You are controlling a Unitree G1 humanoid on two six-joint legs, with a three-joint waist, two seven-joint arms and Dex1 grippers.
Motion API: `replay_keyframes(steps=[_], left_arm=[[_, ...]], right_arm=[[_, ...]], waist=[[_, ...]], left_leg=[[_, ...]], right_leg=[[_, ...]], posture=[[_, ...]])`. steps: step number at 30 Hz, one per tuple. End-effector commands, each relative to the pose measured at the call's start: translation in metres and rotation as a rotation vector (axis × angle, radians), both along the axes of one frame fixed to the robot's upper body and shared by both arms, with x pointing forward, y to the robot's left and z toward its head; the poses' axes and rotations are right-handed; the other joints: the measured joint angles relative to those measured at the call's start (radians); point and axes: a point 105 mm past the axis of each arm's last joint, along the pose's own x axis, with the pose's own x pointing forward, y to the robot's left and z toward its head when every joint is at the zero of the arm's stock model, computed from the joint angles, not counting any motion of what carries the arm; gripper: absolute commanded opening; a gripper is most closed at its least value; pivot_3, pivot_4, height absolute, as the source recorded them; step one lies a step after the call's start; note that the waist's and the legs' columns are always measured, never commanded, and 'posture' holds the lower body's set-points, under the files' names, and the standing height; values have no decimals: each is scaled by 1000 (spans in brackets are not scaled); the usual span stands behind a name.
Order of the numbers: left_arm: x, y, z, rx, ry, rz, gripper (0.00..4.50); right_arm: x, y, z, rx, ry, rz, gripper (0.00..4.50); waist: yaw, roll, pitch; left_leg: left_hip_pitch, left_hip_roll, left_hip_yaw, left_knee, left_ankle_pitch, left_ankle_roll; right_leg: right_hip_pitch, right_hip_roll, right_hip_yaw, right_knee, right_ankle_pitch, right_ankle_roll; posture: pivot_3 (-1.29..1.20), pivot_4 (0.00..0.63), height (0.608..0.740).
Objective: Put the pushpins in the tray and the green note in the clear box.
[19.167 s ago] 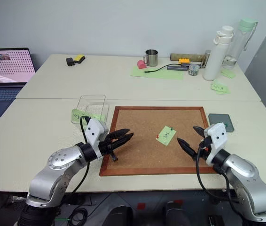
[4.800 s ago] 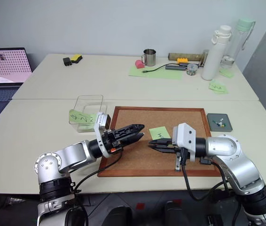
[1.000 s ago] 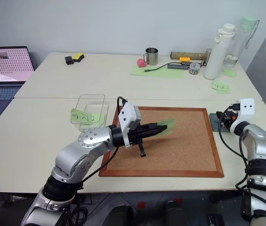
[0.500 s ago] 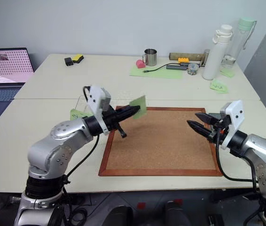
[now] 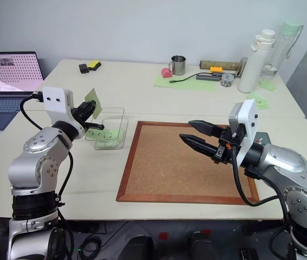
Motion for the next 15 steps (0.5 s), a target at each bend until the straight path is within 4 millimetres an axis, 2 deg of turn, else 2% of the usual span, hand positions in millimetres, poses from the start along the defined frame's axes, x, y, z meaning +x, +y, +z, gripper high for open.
replay_keyframes(steps=[1,4,5,9,15], left_arm=[[5,10,-12,-4,17,87,0],[2,10,-25,9,50,78,0],[1,11,-28,4,57,77,316],[-1,11,-32,8,63,67,966],[-4,12,-28,33,47,60,2019]], right_arm=[[-9,8,6,-3,-26,44,2098],[-9,7,3,-6,-17,38,2098],[-9,6,2,-7,-15,34,2147],[-8,4,0,-11,-8,20,2147],[-6,0,-3,-14,-1,-1,2147]], waist=[[-1,0,0],[-2,0,0],[-2,0,0],[-3,0,0],[-3,0,0]], left_leg=[[0,0,0,0,0,0],[-1,0,0,0,0,0],[-1,0,0,0,0,0],[-1,0,-1,0,0,0],[-1,0,0,0,0,0]], right_leg=[[0,0,0,0,0,0],[-1,0,-1,0,0,0],[-1,0,-1,0,0,0],[-1,0,-2,1,0,0],[-1,0,-1,1,0,0]], posture=[[0,150,740],[0,150,740],[0,150,740],[0,150,740],[0,150,740]])
